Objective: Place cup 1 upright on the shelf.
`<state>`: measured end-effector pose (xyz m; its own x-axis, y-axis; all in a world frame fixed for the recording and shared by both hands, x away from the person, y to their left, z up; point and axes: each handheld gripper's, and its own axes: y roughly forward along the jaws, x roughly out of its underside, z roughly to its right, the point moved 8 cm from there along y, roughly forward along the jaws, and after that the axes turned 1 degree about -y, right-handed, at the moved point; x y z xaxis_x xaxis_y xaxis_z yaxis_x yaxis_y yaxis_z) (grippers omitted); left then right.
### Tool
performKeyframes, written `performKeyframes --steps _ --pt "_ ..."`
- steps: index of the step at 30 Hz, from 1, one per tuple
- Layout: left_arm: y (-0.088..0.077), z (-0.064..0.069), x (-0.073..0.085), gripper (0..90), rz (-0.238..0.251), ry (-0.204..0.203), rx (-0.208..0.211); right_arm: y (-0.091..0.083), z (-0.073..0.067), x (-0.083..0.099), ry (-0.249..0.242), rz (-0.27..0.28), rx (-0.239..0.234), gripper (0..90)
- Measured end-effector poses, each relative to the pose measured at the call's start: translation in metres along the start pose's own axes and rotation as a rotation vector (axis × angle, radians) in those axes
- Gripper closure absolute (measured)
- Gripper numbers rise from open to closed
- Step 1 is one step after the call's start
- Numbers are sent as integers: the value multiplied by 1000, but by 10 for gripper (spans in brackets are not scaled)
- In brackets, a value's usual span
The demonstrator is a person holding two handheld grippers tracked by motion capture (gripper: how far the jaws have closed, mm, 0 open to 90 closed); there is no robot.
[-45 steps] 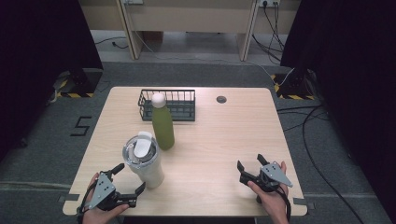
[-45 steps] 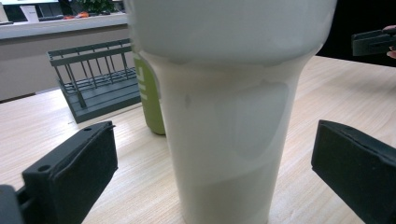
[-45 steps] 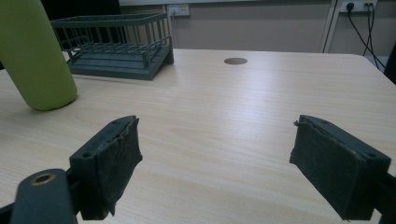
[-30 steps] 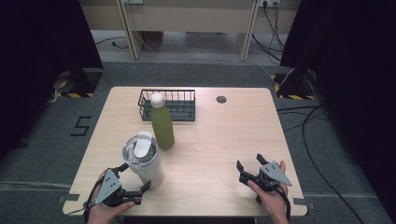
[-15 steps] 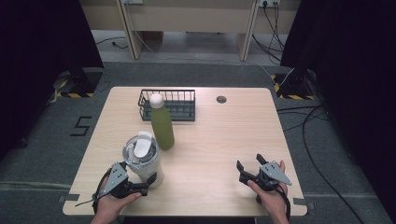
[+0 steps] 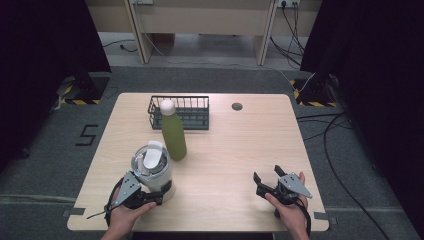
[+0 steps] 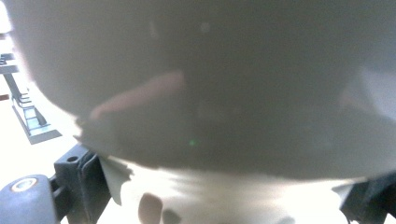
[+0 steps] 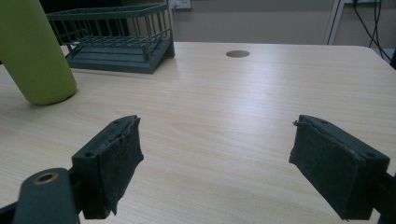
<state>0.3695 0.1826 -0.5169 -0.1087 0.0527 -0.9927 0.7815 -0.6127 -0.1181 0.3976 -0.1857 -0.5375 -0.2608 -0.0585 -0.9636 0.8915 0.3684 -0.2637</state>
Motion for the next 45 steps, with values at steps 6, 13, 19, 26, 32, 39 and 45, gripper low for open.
performKeyframes --steps 6,13,19,26,32,39,45 --pt "0 0 -1 92 -1 -2 -7 0 0 0 0 -1 -1 159" --pt "-2 0 -1 92 -13 -4 -11 0 1 0 5 -1 2 159" --pt "-3 0 -2 93 -23 7 -12 0 1 1 4 -2 5 163" --pt "-8 -7 -5 93 -21 4 -41 0 1 1 3 -1 6 163" --pt "-11 -13 -12 93 -2 8 -61 0 1 1 4 0 8 164" --pt "-15 -21 -18 93 -2 14 -90 0 1 0 8 1 10 165" --pt "-17 -30 -27 93 16 16 -117 0 2 0 9 4 12 166"
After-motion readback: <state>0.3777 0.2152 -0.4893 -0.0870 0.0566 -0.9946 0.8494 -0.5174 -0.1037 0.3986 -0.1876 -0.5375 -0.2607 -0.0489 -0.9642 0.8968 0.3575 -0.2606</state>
